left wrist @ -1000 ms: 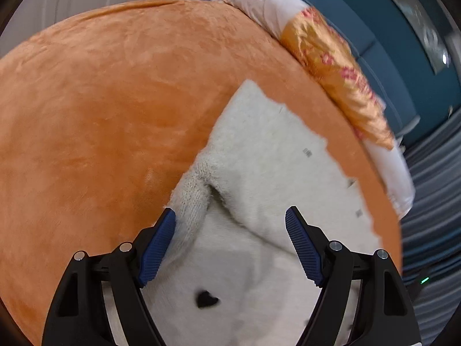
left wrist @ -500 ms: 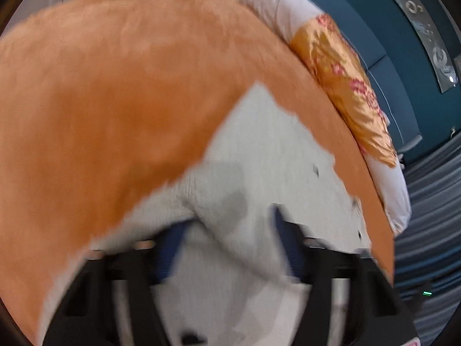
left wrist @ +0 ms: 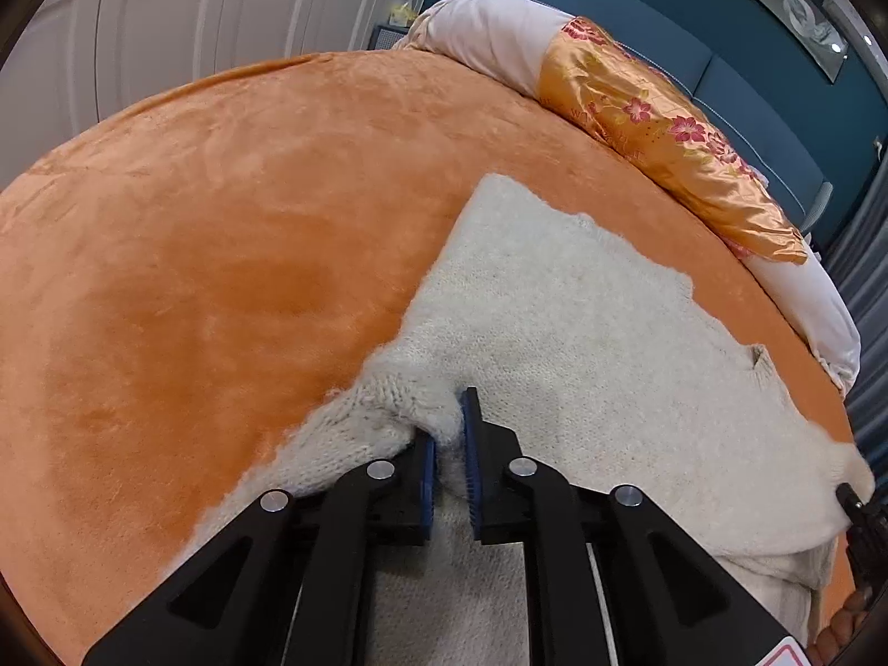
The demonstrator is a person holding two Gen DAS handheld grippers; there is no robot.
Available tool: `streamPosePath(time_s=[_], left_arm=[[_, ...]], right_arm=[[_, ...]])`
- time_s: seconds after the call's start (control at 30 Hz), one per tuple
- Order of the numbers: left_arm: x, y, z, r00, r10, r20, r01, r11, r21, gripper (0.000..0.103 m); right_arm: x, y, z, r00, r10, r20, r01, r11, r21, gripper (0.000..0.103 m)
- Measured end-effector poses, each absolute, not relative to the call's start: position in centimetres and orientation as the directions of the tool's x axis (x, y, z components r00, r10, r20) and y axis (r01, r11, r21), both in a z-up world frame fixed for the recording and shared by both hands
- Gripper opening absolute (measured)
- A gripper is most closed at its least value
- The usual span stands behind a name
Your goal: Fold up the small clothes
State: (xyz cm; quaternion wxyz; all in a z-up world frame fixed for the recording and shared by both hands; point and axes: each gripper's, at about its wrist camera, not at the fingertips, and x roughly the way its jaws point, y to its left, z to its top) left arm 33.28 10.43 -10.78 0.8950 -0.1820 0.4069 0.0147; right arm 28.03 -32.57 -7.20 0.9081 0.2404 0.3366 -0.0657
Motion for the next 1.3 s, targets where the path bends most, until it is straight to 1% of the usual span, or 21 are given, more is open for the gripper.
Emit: streamPosePath(time_s=[0.03, 0.07, 0.17, 0.3, 0.4, 0.53, 0.67, 0.7, 0.77, 0.8, 0.9, 0.93, 0.97, 1.0, 1.03, 1.13, 1.17, 1.2, 1.23, 1.27, 1.3], left_arm=[[33.1, 10.3, -10.9, 0.668, -0.116, -0.735, -0.174, 0.936, -0.307, 0.013], [32.8, 10.1, -10.8, 0.671, -0.105, -0.734, -0.170, 0.942, -0.291, 0.014], [32.4, 9.3, -10.8, 0.677, -0.074, -0.732, -0.166, 0.954, -0.249, 0.014], [33.2, 9.1, -11.1, 0.681, -0.054, -0.730, -0.164, 0.961, -0.223, 0.014], [33.4, 8.8, -11.2, 0.681, -0.047, -0.731, -0.162, 0.964, -0.212, 0.015], [33.5, 8.5, -11.2, 0.681, -0.030, -0.732, -0.161, 0.968, -0.190, 0.015], [33.6, 8.0, -11.2, 0.680, -0.006, -0.733, -0.163, 0.974, -0.158, 0.015], [33.6, 7.9, -11.2, 0.680, -0.002, -0.733, -0.163, 0.975, -0.154, 0.015], [33.7, 7.9, -11.2, 0.680, 0.003, -0.733, -0.163, 0.976, -0.147, 0.015], [33.7, 7.9, -11.2, 0.681, 0.004, -0.732, -0.162, 0.976, -0.146, 0.015], [33.7, 7.8, -11.2, 0.681, 0.005, -0.732, -0.162, 0.976, -0.145, 0.015], [33.7, 7.7, -11.2, 0.681, 0.007, -0.732, -0.163, 0.976, -0.142, 0.015], [33.7, 7.6, -11.2, 0.680, 0.011, -0.733, -0.163, 0.977, -0.136, 0.016], [33.7, 7.6, -11.2, 0.679, 0.013, -0.734, -0.162, 0.978, -0.133, 0.016], [33.7, 7.6, -11.2, 0.677, 0.015, -0.735, -0.162, 0.978, -0.129, 0.016], [33.8, 7.8, -10.7, 0.669, 0.000, -0.743, -0.161, 0.976, -0.144, 0.017], [33.5, 8.2, -10.1, 0.660, -0.024, -0.751, -0.148, 0.976, -0.162, 0.018], [33.0, 8.5, -9.5, 0.649, -0.056, -0.759, -0.128, 0.975, -0.181, 0.023], [32.3, 8.9, -9.1, 0.642, -0.074, -0.763, -0.116, 0.974, -0.193, 0.028], [31.2, 9.2, -8.5, 0.636, -0.091, -0.766, -0.103, 0.974, -0.201, 0.034], [29.2, 9.9, -7.7, 0.622, -0.101, -0.777, -0.091, 0.976, -0.200, 0.051]], right_arm=[[28.9, -32.7, -9.0, 0.709, 0.034, -0.704, 0.309, 0.883, 0.353, 0.008], [29.3, -33.0, -10.6, 0.676, 0.048, -0.735, 0.323, 0.878, 0.354, 0.008], [28.9, -33.3, -9.6, 0.701, 0.055, -0.711, 0.316, 0.870, 0.379, 0.010], [28.5, -32.2, -9.6, 0.682, 0.030, -0.731, 0.306, 0.896, 0.322, 0.016], [28.2, -32.2, -9.3, 0.672, 0.029, -0.740, 0.314, 0.894, 0.321, 0.019], [28.3, -31.5, -8.6, 0.641, -0.016, -0.767, 0.325, 0.911, 0.253, 0.024], [28.7, -30.5, -7.8, 0.629, -0.053, -0.776, 0.315, 0.930, 0.191, 0.026], [28.9, -30.4, -7.6, 0.630, -0.058, -0.774, 0.309, 0.934, 0.181, 0.026], [28.9, -30.3, -7.2, 0.644, -0.064, -0.762, 0.301, 0.937, 0.176, 0.013], [28.7, -30.4, -6.8, 0.666, -0.064, -0.743, 0.298, 0.937, 0.185, 0.010], [28.3, -30.9, -6.0, 0.711, -0.104, -0.696, 0.312, 0.933, 0.179, 0.009], [28.7, -31.2, -6.8, 0.694, -0.120, -0.710, 0.323, 0.933, 0.158, 0.009], [29.7, -31.6, -8.9, 0.636, -0.126, -0.762, 0.338, 0.932, 0.127, 0.009], [30.1, -31.9, -10.3, 0.609, -0.110, -0.786, 0.339, 0.932, 0.132, 0.008], [29.9, -32.0, -10.5, 0.621, -0.102, -0.777, 0.333, 0.932, 0.143, 0.008], [28.7, -31.9, -7.5, 0.627, -0.083, -0.775, 0.326, 0.931, 0.164, 0.015], [27.5, -32.1, -6.2, 0.641, -0.074, -0.764, 0.323, 0.929, 0.181, 0.015], [25.8, -32.3, -4.9, 0.654, -0.079, -0.752, 0.317, 0.932, 0.178, 0.020], [24.3, -32.5, -4.1, 0.662, -0.085, -0.745, 0.314, 0.933, 0.173, 0.031], [21.8, -33.0, -3.1, 0.668, -0.085, -0.739, 0.306, 0.937, 0.169, 0.037], [20.2, -33.3, -2.8, 0.667, -0.085, -0.740, 0.301, 0.939, 0.164, 0.046]])
